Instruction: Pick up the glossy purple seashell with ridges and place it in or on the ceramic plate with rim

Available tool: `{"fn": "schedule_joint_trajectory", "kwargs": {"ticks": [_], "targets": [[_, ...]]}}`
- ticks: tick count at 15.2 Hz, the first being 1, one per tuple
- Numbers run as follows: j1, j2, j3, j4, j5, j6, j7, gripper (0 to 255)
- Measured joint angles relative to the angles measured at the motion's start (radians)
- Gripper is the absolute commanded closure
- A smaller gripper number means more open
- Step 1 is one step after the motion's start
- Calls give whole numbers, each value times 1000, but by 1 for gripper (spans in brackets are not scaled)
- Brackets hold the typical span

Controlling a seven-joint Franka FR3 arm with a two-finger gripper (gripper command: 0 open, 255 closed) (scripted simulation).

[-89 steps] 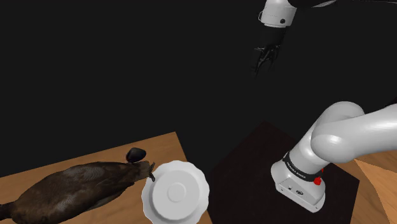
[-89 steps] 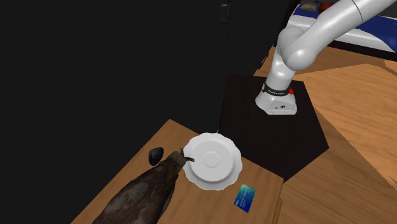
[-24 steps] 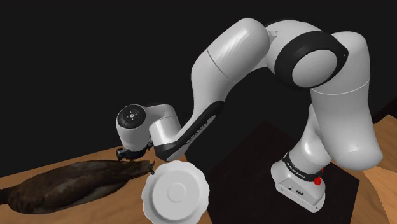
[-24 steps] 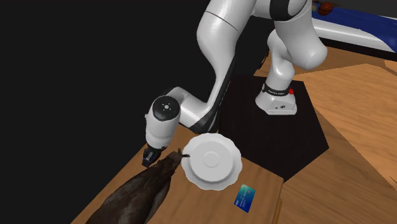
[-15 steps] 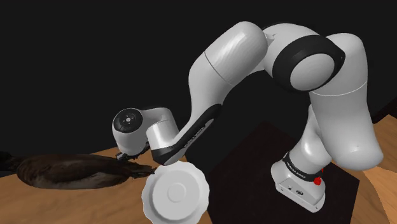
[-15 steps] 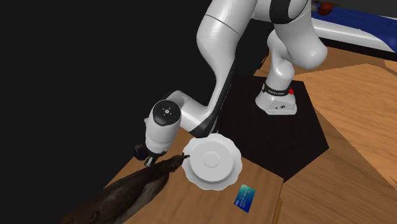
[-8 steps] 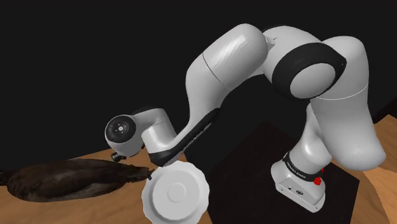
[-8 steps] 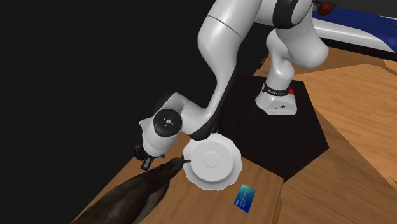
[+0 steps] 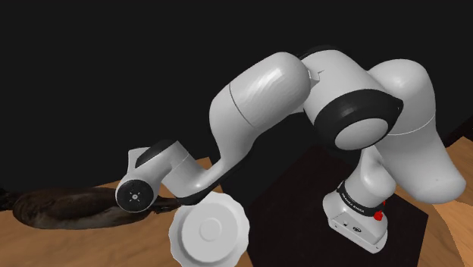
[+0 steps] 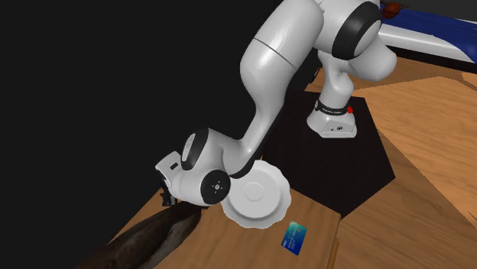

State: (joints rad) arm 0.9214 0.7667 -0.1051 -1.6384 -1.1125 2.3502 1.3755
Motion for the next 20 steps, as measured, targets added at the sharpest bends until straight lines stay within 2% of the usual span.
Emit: {"fn": "schedule_joint_trajectory", "kwargs": {"ticks": [9, 10, 20], "targets": [[-11, 24, 6, 28, -6, 3, -1, 0], [-12, 24, 7, 28, -8, 2, 0, 255], [-14, 23, 7, 26, -9, 14, -2, 255]]}}
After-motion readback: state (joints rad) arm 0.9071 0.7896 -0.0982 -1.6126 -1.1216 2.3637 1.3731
